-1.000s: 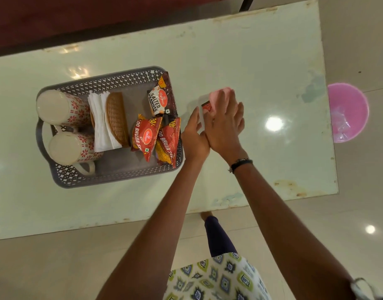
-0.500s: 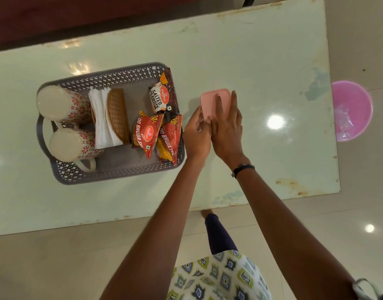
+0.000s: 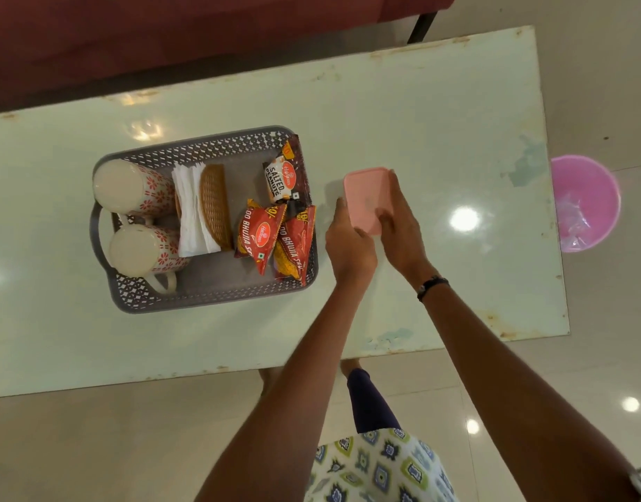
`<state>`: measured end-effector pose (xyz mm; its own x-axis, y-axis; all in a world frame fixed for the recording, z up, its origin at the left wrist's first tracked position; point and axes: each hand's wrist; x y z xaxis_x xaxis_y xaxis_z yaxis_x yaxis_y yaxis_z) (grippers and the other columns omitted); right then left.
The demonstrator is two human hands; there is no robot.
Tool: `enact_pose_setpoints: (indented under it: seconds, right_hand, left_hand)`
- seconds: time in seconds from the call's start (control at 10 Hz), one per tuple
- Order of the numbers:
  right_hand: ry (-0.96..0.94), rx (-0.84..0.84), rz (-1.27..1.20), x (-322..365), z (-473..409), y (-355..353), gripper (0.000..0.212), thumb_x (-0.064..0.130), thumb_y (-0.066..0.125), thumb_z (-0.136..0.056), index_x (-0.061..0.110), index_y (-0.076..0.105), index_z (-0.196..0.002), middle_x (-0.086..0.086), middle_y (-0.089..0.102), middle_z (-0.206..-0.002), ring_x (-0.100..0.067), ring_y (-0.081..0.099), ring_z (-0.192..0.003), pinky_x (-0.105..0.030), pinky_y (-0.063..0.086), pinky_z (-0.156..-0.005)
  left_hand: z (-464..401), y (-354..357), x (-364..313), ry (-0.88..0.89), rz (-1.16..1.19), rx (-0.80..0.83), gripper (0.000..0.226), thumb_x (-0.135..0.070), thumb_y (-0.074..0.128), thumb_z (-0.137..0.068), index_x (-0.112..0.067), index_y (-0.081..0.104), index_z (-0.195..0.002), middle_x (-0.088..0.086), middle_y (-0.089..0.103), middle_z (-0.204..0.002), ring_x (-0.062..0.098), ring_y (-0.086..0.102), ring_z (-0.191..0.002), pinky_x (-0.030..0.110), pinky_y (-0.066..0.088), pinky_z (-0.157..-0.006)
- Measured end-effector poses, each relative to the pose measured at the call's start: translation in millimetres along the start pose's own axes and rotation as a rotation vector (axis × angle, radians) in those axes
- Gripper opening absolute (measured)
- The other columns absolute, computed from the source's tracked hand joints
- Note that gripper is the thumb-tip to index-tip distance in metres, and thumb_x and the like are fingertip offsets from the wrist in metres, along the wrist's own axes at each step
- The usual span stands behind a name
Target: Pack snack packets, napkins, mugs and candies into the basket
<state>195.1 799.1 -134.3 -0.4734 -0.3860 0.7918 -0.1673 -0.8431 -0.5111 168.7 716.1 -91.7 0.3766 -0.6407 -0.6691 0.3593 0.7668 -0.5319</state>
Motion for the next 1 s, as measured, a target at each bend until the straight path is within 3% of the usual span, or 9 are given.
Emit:
enact_pose_setpoints:
  seconds: [0.1, 0.2, 0.3, 0.5, 0.6, 0.7, 0.8, 1.0]
  right_hand:
    - [0.057, -0.059, -0.006, 8.0, 3.1, 3.1, 0.055, 0.015, 0.043, -0.1, 0.014, 0.019, -0.149, -0.014, 0.052, -0.137, -0.031, 0.059, -0.107, -0.032, 0.05, -0.085]
    - [0.068, -0.043, -0.042, 18.6, 2.5, 16.3, 0.053, 0.013, 0.047, -0.098, 0.014, 0.026, -0.147, -0.013, 0.056, -0.133, -0.028, 0.06, -0.105, -0.023, 0.048, -0.076]
    - [0.077, -0.001, -0.056, 28.3, 3.3, 29.1, 0.052, 0.015, 0.046, -0.098, 0.013, 0.027, -0.147, -0.013, 0.056, -0.132, -0.023, 0.057, -0.103, -0.022, 0.046, -0.08]
    - [0.11, -0.07, -0.06, 29.5, 8.0, 42.6, 0.048, 0.024, 0.048, -0.097, 0.014, 0.035, -0.143, -0.009, 0.062, -0.125, -0.02, 0.062, -0.093, -0.04, 0.059, -0.081]
    - [0.144, -0.044, -0.047, 31.1, 9.1, 41.9, 0.052, 0.027, 0.048, -0.096, 0.016, 0.031, -0.145, -0.01, 0.06, -0.129, -0.028, 0.064, -0.104, -0.046, 0.057, -0.086]
    - [0.223, -0.052, -0.077, 38.0, 14.2, 37.4, 0.059, 0.03, 0.048, -0.097, 0.017, 0.022, -0.149, -0.012, 0.048, -0.143, -0.03, 0.053, -0.124, -0.047, 0.047, -0.101]
    - [0.238, -0.163, -0.077, 48.7, 28.3, 33.9, 0.059, 0.03, 0.046, -0.098, 0.016, 0.02, -0.149, -0.01, 0.041, -0.148, -0.027, 0.044, -0.133, -0.045, 0.039, -0.109]
    - [0.096, -0.277, -0.036, 102.5, 74.6, 25.4, 0.05, 0.026, 0.043, -0.099, 0.014, 0.026, -0.145, -0.011, 0.048, -0.143, -0.024, 0.05, -0.128, -0.042, 0.042, -0.104]
  left_hand:
    - [36.2, -5.9, -2.0, 0.109, -0.066, 0.032, 0.057, -0.004, 0.044, -0.095, -0.012, 0.022, -0.147, 0.009, 0.034, -0.152, 0.022, 0.036, -0.139, 0.026, 0.032, -0.109]
    - [65.6, -15.0, 14.6, 0.141, -0.008, 0.016, 0.053, -0.009, 0.048, -0.095, -0.013, 0.029, -0.144, 0.004, 0.037, -0.151, 0.017, 0.034, -0.14, 0.023, 0.026, -0.111]
    - [75.7, -18.6, 34.8, 0.101, 0.042, -0.023, 0.048, -0.011, 0.047, -0.095, -0.013, 0.035, -0.141, 0.004, 0.042, -0.148, 0.017, 0.037, -0.138, 0.039, 0.037, -0.112]
    - [69.6, -29.1, 45.6, 0.091, 0.072, -0.029, 0.044, -0.01, 0.046, -0.095, -0.012, 0.038, -0.138, 0.006, 0.045, -0.145, 0.021, 0.041, -0.135, 0.044, 0.042, -0.108]
    - [67.4, -36.0, 46.8, 0.113, 0.092, -0.029, 0.043, -0.009, 0.046, -0.095, -0.011, 0.04, -0.137, 0.008, 0.046, -0.143, 0.022, 0.043, -0.133, 0.043, 0.044, -0.106]
    - [69.8, -46.7, 47.3, 0.129, 0.104, -0.018, 0.042, -0.01, 0.046, -0.095, -0.012, 0.041, -0.136, 0.008, 0.047, -0.143, 0.022, 0.044, -0.132, 0.042, 0.044, -0.106]
    - [73.9, -65.1, 49.5, 0.131, 0.121, -0.006, 0.04, -0.01, 0.046, -0.095, -0.013, 0.041, -0.135, 0.007, 0.048, -0.142, 0.021, 0.047, -0.13, 0.033, 0.043, -0.105]
    - [87.6, -136.1, 57.6, 0.231, 0.111, -0.051, 0.034, -0.006, 0.048, -0.094, -0.011, 0.048, -0.127, 0.009, 0.056, -0.13, 0.019, 0.054, -0.12, 0.024, 0.048, -0.093]
Point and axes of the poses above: each hand's wrist, its own z-axis away from the middle knuckle, its own y-axis out of the palm, x = y × z
